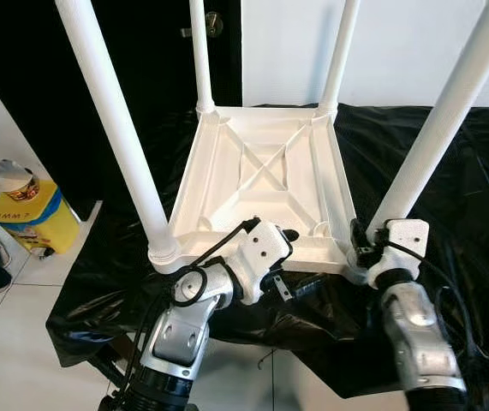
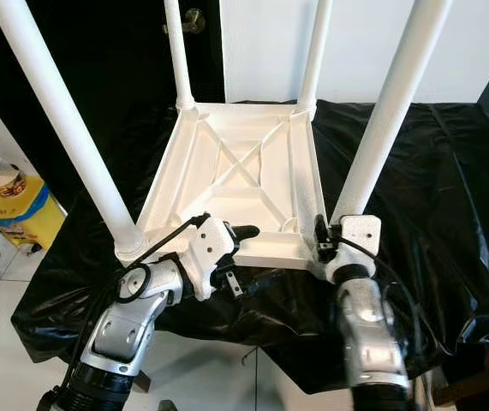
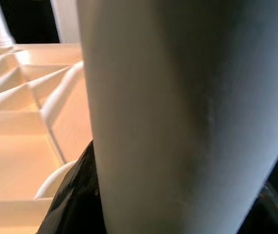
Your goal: Building children table
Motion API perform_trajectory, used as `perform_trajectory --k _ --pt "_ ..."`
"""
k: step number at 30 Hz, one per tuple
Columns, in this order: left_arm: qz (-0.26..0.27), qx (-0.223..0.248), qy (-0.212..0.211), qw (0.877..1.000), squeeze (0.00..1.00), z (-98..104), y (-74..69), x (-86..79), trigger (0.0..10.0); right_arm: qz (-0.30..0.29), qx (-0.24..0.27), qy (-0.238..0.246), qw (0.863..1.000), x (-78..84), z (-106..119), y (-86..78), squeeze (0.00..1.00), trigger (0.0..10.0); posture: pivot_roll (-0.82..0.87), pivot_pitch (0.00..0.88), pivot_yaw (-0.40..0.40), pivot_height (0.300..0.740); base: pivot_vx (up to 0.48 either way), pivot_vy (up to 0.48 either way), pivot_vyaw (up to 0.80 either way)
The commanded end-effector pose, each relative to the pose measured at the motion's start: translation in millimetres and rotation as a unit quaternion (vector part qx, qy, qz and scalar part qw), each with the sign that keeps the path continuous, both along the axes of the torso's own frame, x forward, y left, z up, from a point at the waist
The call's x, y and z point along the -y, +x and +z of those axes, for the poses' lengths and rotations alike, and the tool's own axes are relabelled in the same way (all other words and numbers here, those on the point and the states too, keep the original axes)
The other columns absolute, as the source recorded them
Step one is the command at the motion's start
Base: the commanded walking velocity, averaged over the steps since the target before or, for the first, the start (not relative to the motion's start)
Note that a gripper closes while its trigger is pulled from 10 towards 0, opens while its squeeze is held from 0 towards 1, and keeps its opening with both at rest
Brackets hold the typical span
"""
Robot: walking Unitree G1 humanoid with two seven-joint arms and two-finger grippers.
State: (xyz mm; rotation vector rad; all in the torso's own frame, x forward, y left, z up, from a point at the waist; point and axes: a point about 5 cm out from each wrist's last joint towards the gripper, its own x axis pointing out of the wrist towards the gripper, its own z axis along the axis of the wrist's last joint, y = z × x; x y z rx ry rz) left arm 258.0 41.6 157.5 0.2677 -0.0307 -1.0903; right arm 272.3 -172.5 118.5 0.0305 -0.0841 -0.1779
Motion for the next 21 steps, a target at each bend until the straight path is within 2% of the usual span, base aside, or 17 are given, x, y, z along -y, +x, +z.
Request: perform_trajectory --k 1,4,6,10,21 --pt "0.099 0.017 -0.007 0.995 0.0 -2.4 8.0 -5.7 10.0 -0.025 -0.041 0.012 0.999 0.7 -16.0 -6.3 0.0 10.0 -0.09 0.006 0.005 0.74 0.0 0.0 0.0" --pt "0.102 0.019 -0.011 0.995 0.0 -0.7 9.4 -5.1 10.0 -0.032 -0.039 0.015 0.999 -5.8 -15.5 -8.1 0.0 10.0 -0.09 0.006 0.001 0.74 0.0 0.0 0.0" --pt "0.107 0.022 -0.013 0.994 0.0 0.7 11.8 -5.6 10.0 -0.023 -0.018 -0.013 0.999 -10.6 -9.7 -8.2 0.0 10.0 -0.1 0.003 0.002 0.74 0.0 0.0 0.0" --pt "0.114 0.025 -0.013 0.993 0.0 1.8 14.8 -6.4 10.0 -0.008 -0.036 -0.007 0.999 -11.4 -12.5 -9.2 0.0 10.0 -0.1 0.002 0.004 0.74 0.0 0.0 0.0" --pt "0.117 0.027 -0.014 0.993 0.0 2.1 14.1 -7.1 10.0 -0.014 -0.032 -0.009 0.999 -13.5 -8.9 -9.9 0.0 10.0 -0.1 0.009 0.007 0.74 0.0 0.0 0.0"
